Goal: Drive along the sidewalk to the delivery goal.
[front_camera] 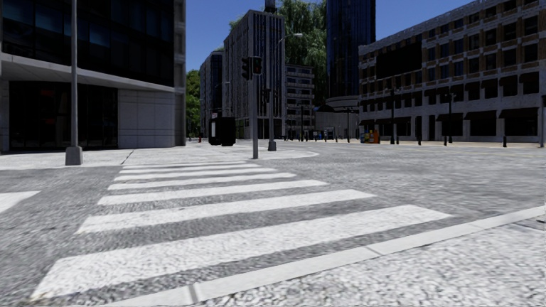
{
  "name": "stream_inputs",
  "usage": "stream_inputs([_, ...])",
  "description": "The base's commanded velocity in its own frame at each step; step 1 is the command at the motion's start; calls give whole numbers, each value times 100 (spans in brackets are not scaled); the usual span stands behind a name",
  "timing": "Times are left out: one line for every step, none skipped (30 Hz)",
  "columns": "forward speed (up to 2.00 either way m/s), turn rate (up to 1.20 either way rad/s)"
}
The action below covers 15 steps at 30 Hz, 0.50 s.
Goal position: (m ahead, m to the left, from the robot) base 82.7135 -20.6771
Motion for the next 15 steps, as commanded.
stream_inputs([200,2])
stream_inputs([200,2])
stream_inputs([200,9])
stream_inputs([200,16])
stream_inputs([200,26])
stream_inputs([200,26])
stream_inputs([200,33])
stream_inputs([200,37])
stream_inputs([200,39])
stream_inputs([200,39])
stream_inputs([200,40])
stream_inputs([200,40])
stream_inputs([200,40])
stream_inputs([200,40])
stream_inputs([200,40])
